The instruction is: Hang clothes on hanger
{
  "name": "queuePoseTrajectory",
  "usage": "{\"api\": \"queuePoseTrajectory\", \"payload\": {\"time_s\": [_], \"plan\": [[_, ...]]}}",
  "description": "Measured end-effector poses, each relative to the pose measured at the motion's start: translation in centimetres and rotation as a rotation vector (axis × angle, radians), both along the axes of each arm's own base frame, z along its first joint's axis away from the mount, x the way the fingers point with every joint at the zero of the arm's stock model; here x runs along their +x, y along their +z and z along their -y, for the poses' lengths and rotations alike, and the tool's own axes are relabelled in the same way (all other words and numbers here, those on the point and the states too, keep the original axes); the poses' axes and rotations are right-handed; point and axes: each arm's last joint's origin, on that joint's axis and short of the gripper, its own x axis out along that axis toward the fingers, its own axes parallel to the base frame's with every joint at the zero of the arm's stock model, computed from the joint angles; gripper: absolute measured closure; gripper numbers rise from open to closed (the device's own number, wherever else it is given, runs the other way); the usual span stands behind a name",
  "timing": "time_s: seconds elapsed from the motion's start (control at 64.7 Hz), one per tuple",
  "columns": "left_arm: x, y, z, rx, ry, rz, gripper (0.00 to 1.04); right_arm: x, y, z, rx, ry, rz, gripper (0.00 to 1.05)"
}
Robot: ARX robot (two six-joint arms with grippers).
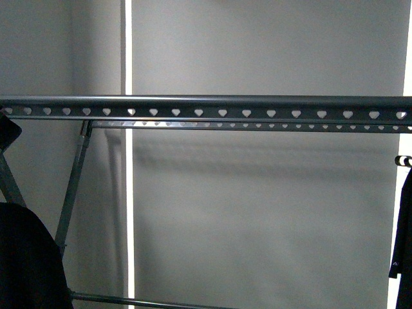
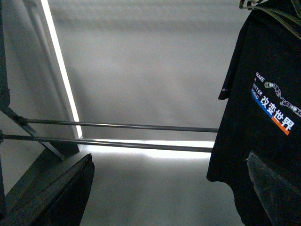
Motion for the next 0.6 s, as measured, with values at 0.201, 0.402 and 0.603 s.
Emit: {"api": "queuePoseTrajectory", "payload": {"time_s": [0.201, 0.402, 0.603], "plan": [[3.0, -1.0, -0.5, 0.014, 0.043, -0.040, 0.07, 0.0, 0.0, 0.0, 0.000, 0.000, 0.000, 0.07], [4.9, -1.0, -1.1, 0.033, 0.073, -0.062, 0.39, 0.0, 0.0, 0.0, 0.000, 0.000, 0.000, 0.07], [5.2, -0.6, -1.2, 0.054, 0.040, -0.071, 0.70, 0.0, 0.0, 0.0, 0.000, 0.000, 0.000, 0.07]]}}
